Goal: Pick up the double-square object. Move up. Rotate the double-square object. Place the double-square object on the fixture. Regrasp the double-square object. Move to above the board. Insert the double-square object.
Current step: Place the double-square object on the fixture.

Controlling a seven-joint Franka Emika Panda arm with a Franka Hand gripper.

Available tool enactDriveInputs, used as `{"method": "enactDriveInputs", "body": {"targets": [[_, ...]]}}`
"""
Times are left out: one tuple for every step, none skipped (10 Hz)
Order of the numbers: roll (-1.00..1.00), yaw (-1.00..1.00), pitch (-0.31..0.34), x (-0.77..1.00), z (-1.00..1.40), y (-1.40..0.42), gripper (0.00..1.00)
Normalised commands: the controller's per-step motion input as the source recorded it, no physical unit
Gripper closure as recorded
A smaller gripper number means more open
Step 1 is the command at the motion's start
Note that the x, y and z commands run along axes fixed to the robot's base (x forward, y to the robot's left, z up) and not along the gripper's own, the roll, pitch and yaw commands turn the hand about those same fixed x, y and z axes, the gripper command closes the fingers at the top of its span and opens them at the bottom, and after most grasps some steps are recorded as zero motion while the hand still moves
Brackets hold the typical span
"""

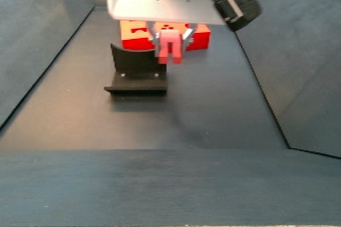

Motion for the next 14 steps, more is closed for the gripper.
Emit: {"method": "enactDriveInputs", "body": {"targets": [[-0.05,0.03,0.013,0.86,-0.13,-0.02,1.0],[-0.05,0.03,0.034,0.7,-0.08,-0.01,1.0],[-1.0,0.09,0.192,0.5,1.0,0.07,1.0],[-1.0,0.09,0.201,0.44,1.0,0.07,1.0],[-1.0,0.05,0.214,0.37,1.0,0.09,1.0],[-1.0,0.04,0.215,0.32,1.0,0.09,1.0],[-1.0,0.02,0.212,0.18,0.78,0.08,1.0],[-1.0,0.0,0.206,0.13,0.63,0.06,1.0],[-1.0,-0.04,0.208,0.06,0.29,0.05,1.0],[-1.0,-0.06,0.214,0.05,0.14,0.04,1.0],[-0.75,-0.09,0.167,0.08,0.01,0.04,1.0],[-0.58,-0.1,0.165,0.09,0.02,0.05,1.0],[-0.41,-0.1,0.157,0.1,0.01,0.05,1.0],[-0.28,-0.1,0.136,0.09,0.0,0.04,1.0]]}}
